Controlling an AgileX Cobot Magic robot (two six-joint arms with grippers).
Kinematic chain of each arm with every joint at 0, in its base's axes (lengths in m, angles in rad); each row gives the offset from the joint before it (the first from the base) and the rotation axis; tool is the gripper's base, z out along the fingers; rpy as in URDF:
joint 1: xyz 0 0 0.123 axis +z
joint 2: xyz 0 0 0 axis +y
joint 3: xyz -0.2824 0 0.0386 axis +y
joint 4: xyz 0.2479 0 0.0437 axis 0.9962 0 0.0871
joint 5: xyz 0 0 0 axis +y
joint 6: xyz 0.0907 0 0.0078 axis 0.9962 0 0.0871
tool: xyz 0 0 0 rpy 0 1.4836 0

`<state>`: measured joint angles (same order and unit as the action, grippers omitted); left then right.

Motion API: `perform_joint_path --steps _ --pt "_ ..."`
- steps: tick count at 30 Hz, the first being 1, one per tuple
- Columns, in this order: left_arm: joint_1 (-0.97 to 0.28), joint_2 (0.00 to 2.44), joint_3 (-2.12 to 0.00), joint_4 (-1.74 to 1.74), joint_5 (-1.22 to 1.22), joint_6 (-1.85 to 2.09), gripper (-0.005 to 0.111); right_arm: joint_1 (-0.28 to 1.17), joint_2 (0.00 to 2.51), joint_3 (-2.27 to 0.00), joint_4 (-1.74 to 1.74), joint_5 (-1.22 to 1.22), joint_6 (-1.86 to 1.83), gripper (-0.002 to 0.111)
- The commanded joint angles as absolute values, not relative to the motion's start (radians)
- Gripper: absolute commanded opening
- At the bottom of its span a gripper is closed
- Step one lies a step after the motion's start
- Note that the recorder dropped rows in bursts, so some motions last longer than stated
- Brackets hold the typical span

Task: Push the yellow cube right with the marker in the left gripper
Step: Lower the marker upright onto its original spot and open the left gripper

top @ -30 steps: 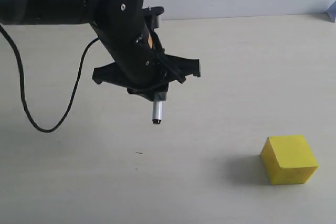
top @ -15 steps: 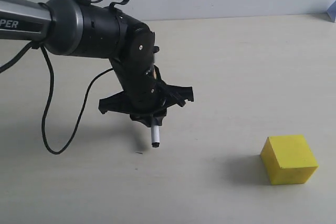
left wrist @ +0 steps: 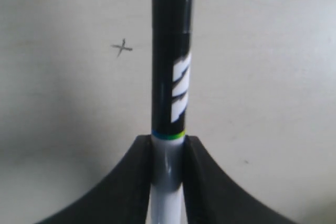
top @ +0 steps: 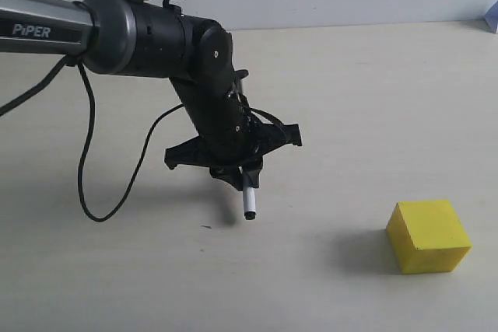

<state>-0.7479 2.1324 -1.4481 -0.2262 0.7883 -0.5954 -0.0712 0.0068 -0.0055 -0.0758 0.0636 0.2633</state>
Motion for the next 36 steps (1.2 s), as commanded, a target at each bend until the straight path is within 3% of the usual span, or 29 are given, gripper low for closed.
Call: perform_joint_path --steps 1,10,36 --pt "-0.743 2.157 -1.481 -0.244 0.808 -0.581 0.0 -0.07 0.0 0.0 -0.078 0.059 0.264 0.0" --pt "-0.712 2.157 -1.534 -0.186 0.929 -0.587 0.0 -0.07 0.0 0.0 -0.078 0.059 0.264 0.0" --pt "-0.707 2.159 -1.534 -0.166 0.895 -0.579 0.0 -0.07 0.0 0.0 -0.078 0.059 0.264 0.0"
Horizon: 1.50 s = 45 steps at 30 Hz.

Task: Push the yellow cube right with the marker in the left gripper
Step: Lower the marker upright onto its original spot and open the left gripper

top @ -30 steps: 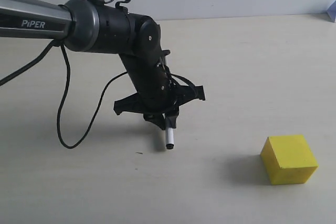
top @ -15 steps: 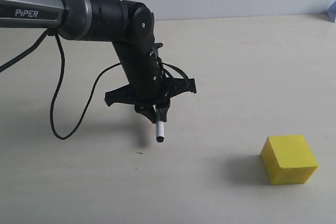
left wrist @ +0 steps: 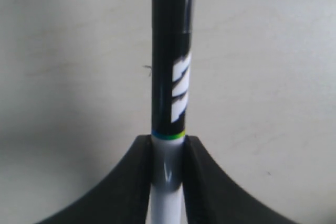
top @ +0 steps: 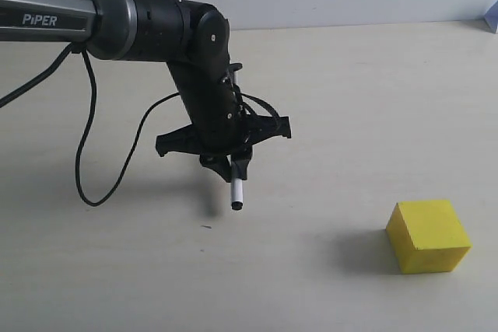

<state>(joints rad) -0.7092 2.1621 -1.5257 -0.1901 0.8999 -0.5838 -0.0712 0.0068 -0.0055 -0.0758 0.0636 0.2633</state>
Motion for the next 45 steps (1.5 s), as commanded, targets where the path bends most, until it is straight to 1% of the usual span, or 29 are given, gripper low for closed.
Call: perform_joint_path --steps 1,19,38,40,41,43,45 --pt "-0.707 2.159 -1.534 -0.166 0.895 -0.581 0.0 -0.07 0.0 0.0 -0.078 0.059 0.264 0.0" --pt "-0.707 2.212 -1.534 -0.172 0.892 -0.581 0.0 -0.07 0.0 0.0 -0.078 0.059 0.264 0.0" --pt "-0.707 2.211 -1.534 -0.172 0.894 -0.579 0.0 -0.07 0.0 0.0 -0.078 0.059 0.264 0.0" --pt "-0.707 2.211 -1.534 -0.172 0.894 -0.579 0.004 -0.07 0.0 0.0 -0.078 0.059 0.264 0.0" --pt "-0.707 2.211 -1.534 -0.172 0.894 -0.579 0.008 -0.07 0.0 0.0 -0.078 0.059 0.264 0.0" --pt "-0.707 2.211 -1.534 -0.174 0.894 -0.579 0.017 -0.07 0.0 0.0 -0.078 0.059 0.264 0.0" --pt "-0.707 2.211 -1.534 -0.179 0.894 -0.579 0.029 -0.07 0.0 0.0 -0.078 0.059 0.264 0.0"
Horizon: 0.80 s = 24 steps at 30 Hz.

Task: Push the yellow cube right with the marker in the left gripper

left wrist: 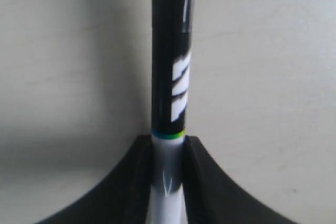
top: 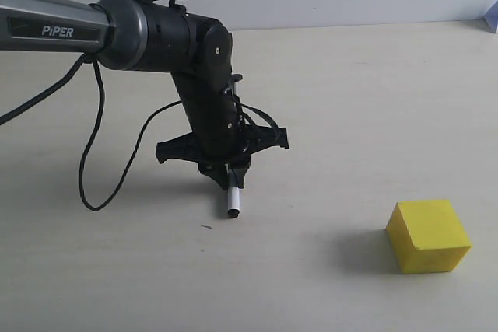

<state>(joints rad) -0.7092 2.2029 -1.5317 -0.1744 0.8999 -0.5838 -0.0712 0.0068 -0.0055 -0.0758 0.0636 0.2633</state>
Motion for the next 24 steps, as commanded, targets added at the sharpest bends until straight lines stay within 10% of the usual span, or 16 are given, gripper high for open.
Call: perform_joint_path --steps 1,24 --pt "-0.707 2.211 -1.534 -0.179 0.892 -0.579 0.034 -0.07 0.0 0.0 -0.078 0.059 0.264 0.0" --pt "-0.693 2.176 -1.658 -0.193 1.073 -0.545 0.046 -0.07 0.0 0.0 -0.078 0.06 0.264 0.0"
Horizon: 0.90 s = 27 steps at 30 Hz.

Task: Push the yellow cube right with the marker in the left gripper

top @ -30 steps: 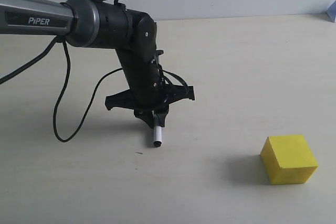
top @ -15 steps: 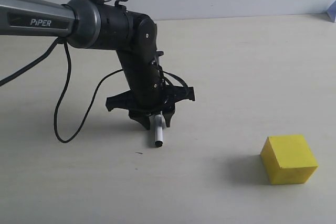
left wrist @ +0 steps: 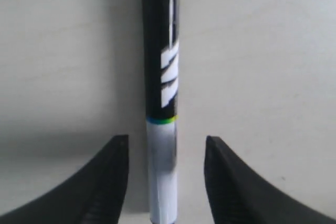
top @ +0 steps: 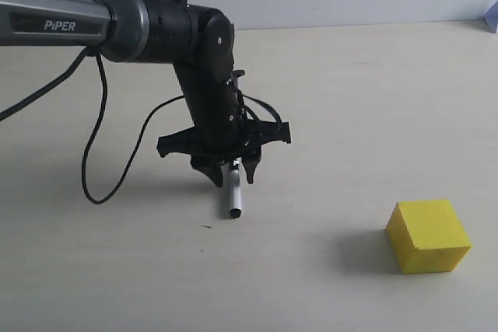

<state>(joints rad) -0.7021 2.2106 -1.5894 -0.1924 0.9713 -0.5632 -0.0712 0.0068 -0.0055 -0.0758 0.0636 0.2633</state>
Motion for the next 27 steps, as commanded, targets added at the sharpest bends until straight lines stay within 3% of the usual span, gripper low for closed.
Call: perform_joint_path --steps 1,3,7,17,24,27 --pt "-0.693 2.166 -1.677 -0.184 1.096 -0.539 0.045 -0.07 0.0 0.0 -0.078 0.06 0.264 0.0" --pt "-0.693 2.14 -1.707 -0.164 1.129 -0.528 0.038 -0.07 0.0 0.0 -0.078 0.06 0.264 0.0" --pt "-0.706 2.064 -1.712 -0.105 1.132 -0.471 0.002 -0.07 0.0 0.0 -0.078 0.06 0.264 0.0" --pt "-0.848 1.701 -1.347 0.233 0.794 -0.633 0.0 -0.07 0.0 0.0 -0.078 0.06 0.264 0.0" --pt "-0.986 1.31 -0.986 0.348 0.626 -0.74 0.0 -0.07 0.0 0.0 -0.078 0.06 0.264 0.0" --pt "-1.08 1.037 -0.821 0.272 0.629 -0.741 0.0 -0.07 0.0 0.0 -0.078 0.06 0.264 0.0"
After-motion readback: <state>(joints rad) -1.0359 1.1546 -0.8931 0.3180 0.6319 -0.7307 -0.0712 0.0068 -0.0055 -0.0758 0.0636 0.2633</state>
